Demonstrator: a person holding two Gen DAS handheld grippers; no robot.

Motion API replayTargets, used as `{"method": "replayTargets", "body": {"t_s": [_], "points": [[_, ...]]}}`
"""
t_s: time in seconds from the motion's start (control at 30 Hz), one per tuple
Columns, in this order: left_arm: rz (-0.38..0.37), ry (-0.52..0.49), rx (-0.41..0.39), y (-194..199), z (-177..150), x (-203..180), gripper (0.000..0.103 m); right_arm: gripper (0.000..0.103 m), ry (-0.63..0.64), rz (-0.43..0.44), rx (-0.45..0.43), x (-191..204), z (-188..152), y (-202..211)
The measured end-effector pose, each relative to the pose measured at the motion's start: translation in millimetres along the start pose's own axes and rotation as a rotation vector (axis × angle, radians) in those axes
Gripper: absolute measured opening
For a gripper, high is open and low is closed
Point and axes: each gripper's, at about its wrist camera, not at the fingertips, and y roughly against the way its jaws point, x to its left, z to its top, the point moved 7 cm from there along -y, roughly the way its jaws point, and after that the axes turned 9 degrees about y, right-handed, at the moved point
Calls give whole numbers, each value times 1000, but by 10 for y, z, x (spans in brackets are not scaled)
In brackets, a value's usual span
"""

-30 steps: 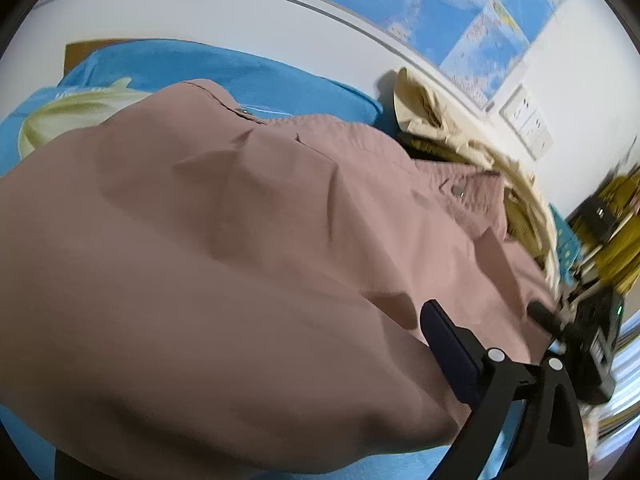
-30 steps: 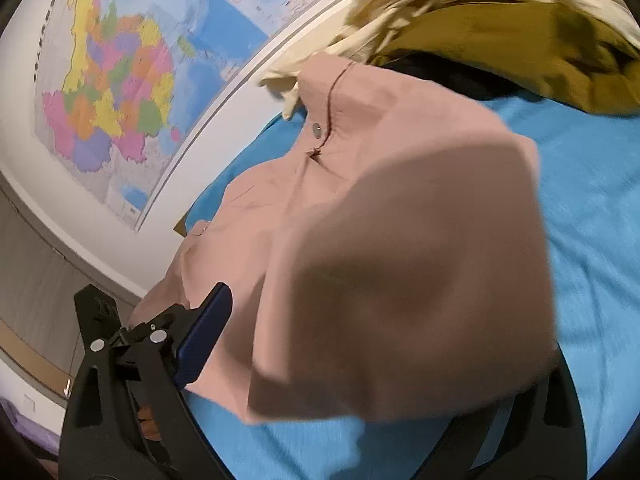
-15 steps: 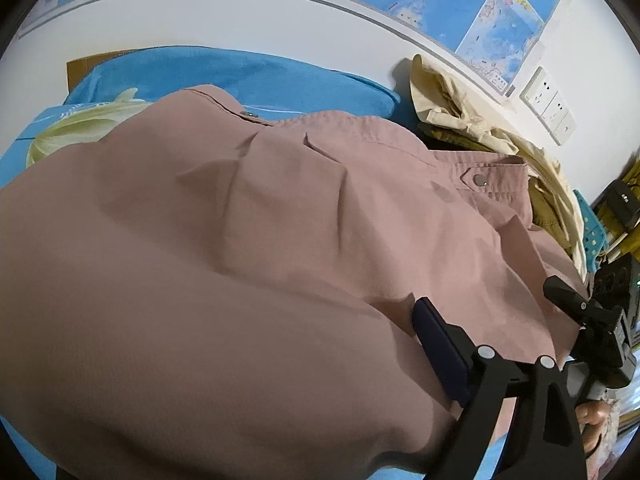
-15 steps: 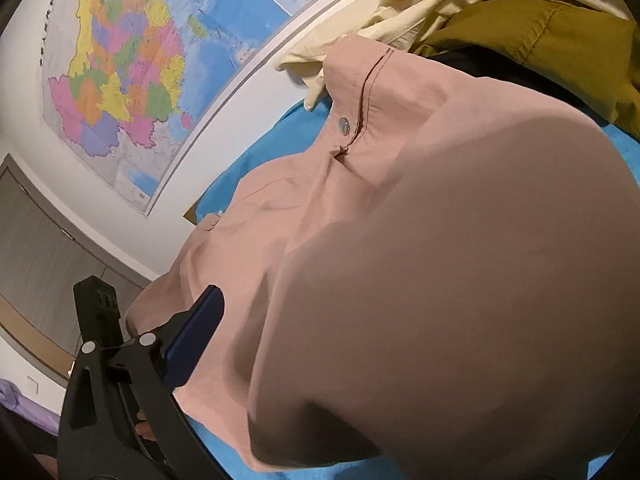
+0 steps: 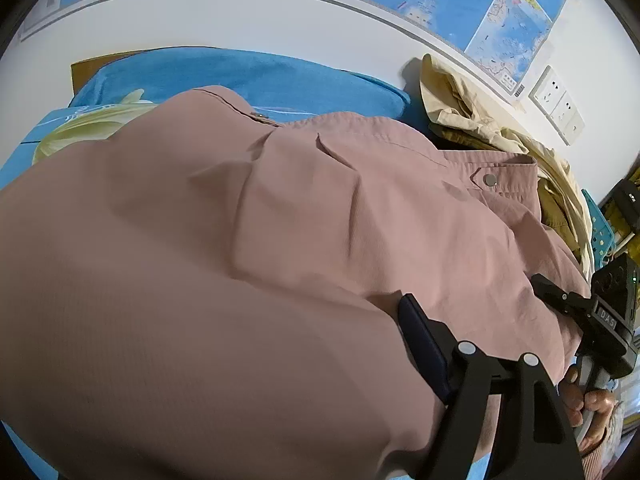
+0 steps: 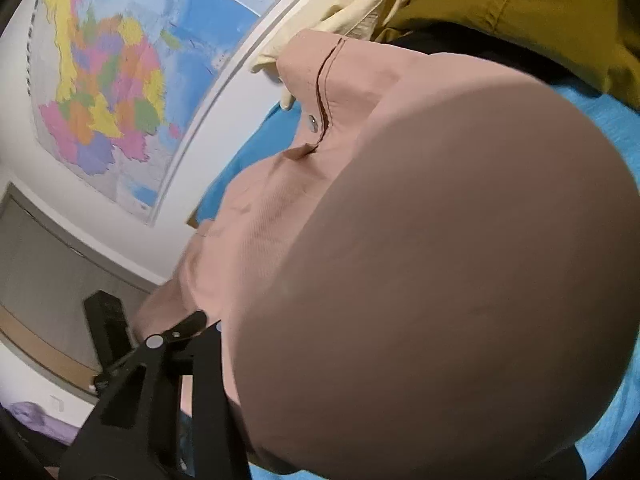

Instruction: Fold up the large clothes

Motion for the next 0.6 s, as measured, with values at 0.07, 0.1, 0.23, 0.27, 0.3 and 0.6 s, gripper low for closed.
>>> {"method": "replayTargets", "body": {"t_s": [0.07, 0.1, 0.23, 0.27, 0.3, 0.6], "points": [[-1, 3, 2, -2, 8, 4, 76, 48, 14, -2, 4, 30, 16, -18], [-1, 5, 2, -4, 11, 6, 76, 51, 15, 2, 1, 42, 29, -22], [4, 17, -2, -21, 28, 2, 76, 61, 19, 4, -4, 82, 67, -50], [5, 22, -4, -25, 33, 2, 76, 62, 24, 0, -2, 93, 70, -63], [9, 22, -6, -28, 36, 1, 76, 61, 32, -7, 3, 105, 74, -81], [47, 13, -20, -26, 40, 34, 59, 38, 49, -19, 20, 45, 47, -109]]}}
